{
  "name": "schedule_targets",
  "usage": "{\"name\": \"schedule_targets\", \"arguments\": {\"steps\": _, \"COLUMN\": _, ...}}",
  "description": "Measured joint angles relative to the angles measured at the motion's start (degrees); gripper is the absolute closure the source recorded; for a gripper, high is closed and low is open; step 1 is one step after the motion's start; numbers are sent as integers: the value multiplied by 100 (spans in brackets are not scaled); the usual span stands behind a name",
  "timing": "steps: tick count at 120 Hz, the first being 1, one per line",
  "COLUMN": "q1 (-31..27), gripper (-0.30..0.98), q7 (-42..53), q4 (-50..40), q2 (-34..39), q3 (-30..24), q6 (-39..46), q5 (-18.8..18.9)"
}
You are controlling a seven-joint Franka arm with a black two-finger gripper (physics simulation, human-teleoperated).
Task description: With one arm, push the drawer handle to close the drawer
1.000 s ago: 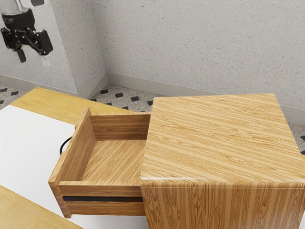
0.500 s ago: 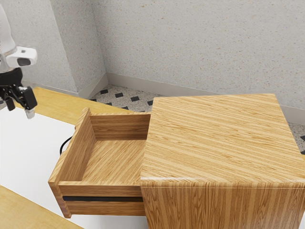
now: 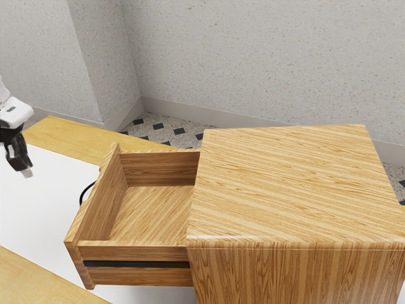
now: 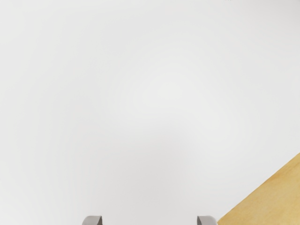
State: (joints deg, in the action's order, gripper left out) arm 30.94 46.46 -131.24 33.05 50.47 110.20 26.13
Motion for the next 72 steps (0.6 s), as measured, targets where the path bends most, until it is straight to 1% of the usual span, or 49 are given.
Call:
{"name": "schedule_targets", "arguments": {"steps": 12, "q1": 352, "gripper": 62, "q7": 1013, "q4": -73, "q2": 18, "q3": 88, "q6": 184, "q5": 9}}
{"name": "schedule_targets", "arguments": {"steps": 26, "q1": 726, "gripper": 70, "q7": 2025, "q4": -173, "q2": 108, "q3": 104, "q6": 325, "q5": -13}}
{"name": "schedule_targets", "arguments": {"steps": 50, "q1": 991, "gripper": 76, "q7": 3369, "q4": -304, "q2": 87, "q3": 188, "q6": 430, "q5": -49}}
{"name": "schedule_targets", "arguments": {"steps": 59, "q1": 1032, "gripper": 77, "q7": 3768, "q4": -359, "q2": 59, "q3": 196, "q6": 447, "q5": -133}}
{"name": "schedule_targets", "arguments": {"steps": 67, "q1": 965, "gripper": 77, "q7": 4084, "q4": -427, "q2": 3, "q3": 90, "q6": 455, "q5": -285}}
{"name": "schedule_targets", "arguments": {"steps": 72, "q1": 768, "gripper": 78, "q7": 4265, "q4": -497, "q2": -19, "q3": -127, "q6": 457, "q5": -404}}
